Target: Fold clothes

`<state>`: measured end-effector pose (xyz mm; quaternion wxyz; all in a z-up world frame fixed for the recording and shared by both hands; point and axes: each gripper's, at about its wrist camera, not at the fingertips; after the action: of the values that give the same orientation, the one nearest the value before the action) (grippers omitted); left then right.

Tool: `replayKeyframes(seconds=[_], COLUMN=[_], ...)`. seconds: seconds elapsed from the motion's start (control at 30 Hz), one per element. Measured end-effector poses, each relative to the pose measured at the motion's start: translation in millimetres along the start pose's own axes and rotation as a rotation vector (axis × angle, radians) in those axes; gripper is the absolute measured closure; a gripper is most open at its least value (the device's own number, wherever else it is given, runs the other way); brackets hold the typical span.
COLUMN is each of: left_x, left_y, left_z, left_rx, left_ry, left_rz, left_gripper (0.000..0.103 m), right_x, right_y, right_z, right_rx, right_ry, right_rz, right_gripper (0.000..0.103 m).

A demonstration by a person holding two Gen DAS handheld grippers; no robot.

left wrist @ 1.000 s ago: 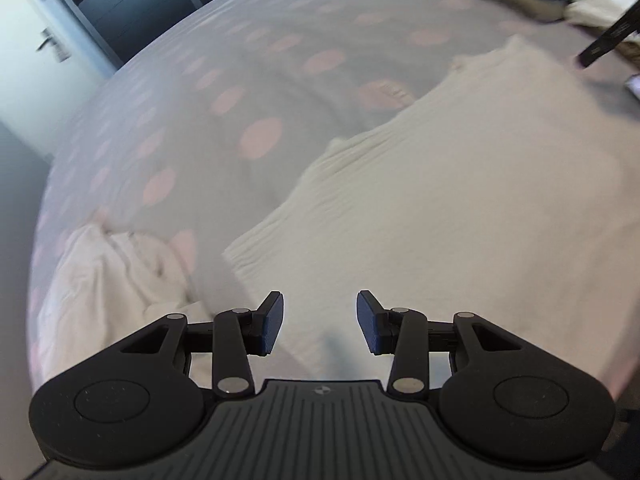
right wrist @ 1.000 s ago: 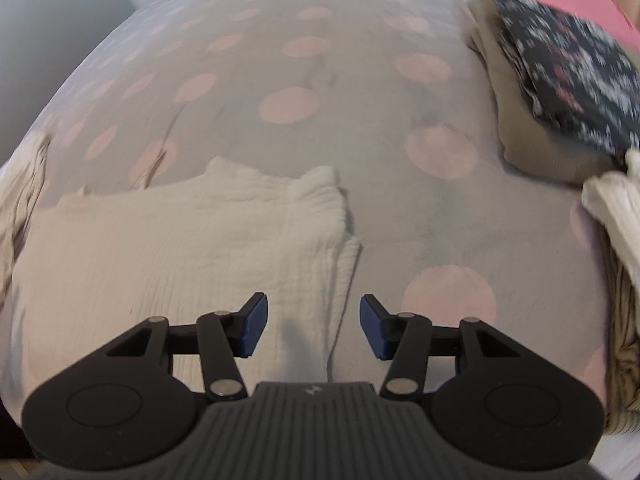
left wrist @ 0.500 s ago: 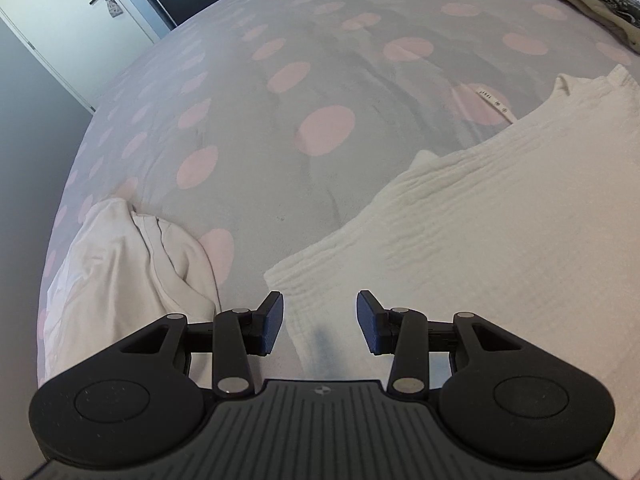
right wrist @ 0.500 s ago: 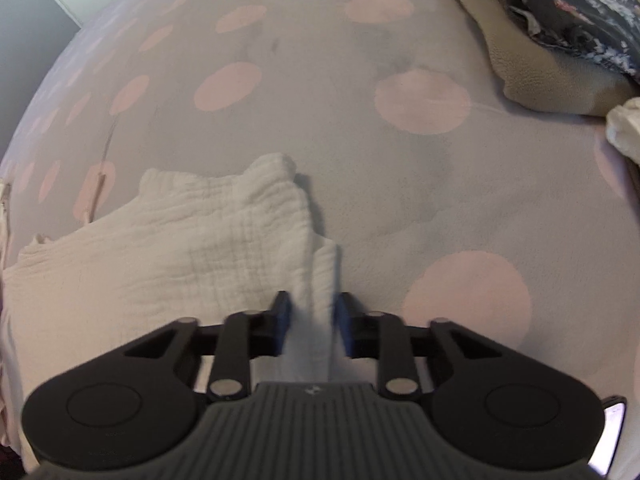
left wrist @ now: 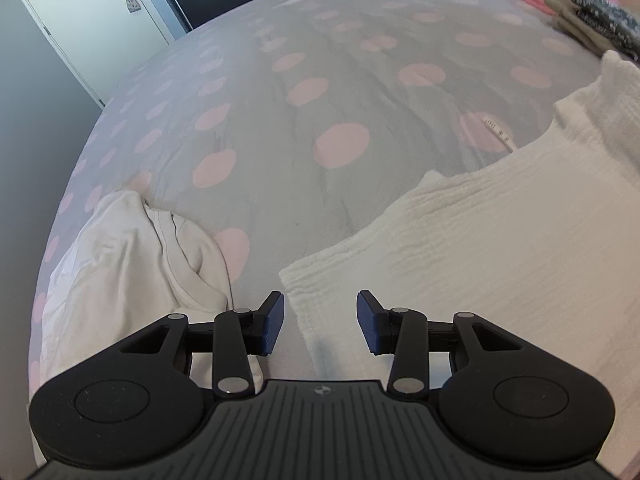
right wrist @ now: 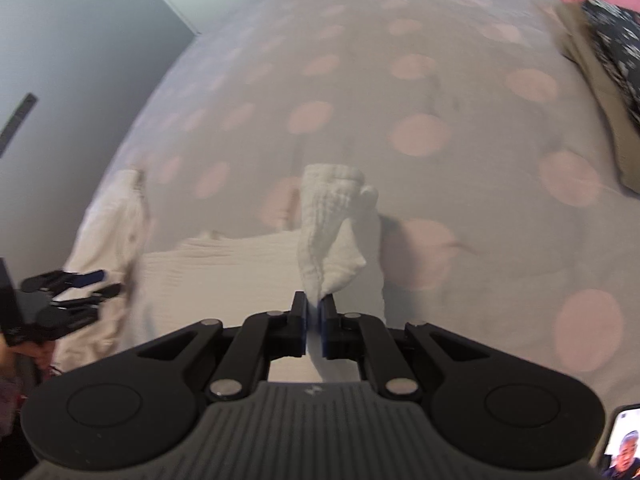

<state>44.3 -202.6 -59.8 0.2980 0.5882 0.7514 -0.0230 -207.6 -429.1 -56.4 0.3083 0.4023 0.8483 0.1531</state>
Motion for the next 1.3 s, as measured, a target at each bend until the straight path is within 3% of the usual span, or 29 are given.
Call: replayKeyframes(seconds=[0.17,0.33,0.6,0.73,1.07,1.2,1.3], left_x=[1,11,31,35,43,45,45], left_y=[6,14,35,42,46,46,45], left_z=[-19,-22,-11,-9,-2,-1,-3], left_rx=[0.079,0.175,0.170,0.163,0.142,0.144,0.151], left_ry=[-0.075,-0.092,-0.047,-0.041,-0.006,0.005,0.006], left_rz=[-0.031,-0.067,-0.157,-0.176,-0.173,-0.178,-0.178], left_gripper=[0.065,0.088,0.091,0.091,0.091,0.091,0.091], right_x=[-6,-4,2,11,31,33,30], right_y=[50,99,177,202,216,214,212], right_z=[4,37,102,153,223,225,210], right_rx=[-0.086,-0.151,-0.243,-0.234,-0.176,-0.174,-0.187], right_ry=[-0.002,0.059,0.125,0.177,0.260,0.260,0.230], right_rz=[0.010,0.005,0.014,0.034,0.039,0.048,0.030], right_gripper=[0.096,0.096,0.096,0.096,0.095,0.069,0.068])
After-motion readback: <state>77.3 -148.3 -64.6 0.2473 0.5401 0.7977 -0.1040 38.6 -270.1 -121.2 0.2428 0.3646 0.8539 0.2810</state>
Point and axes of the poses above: each gripper's, at about its wrist camera, not at the fingertips, and z roughly the way its jaws point, y to its left, x to its underside, and after that the axes turned 5 degrees about z, right-handed
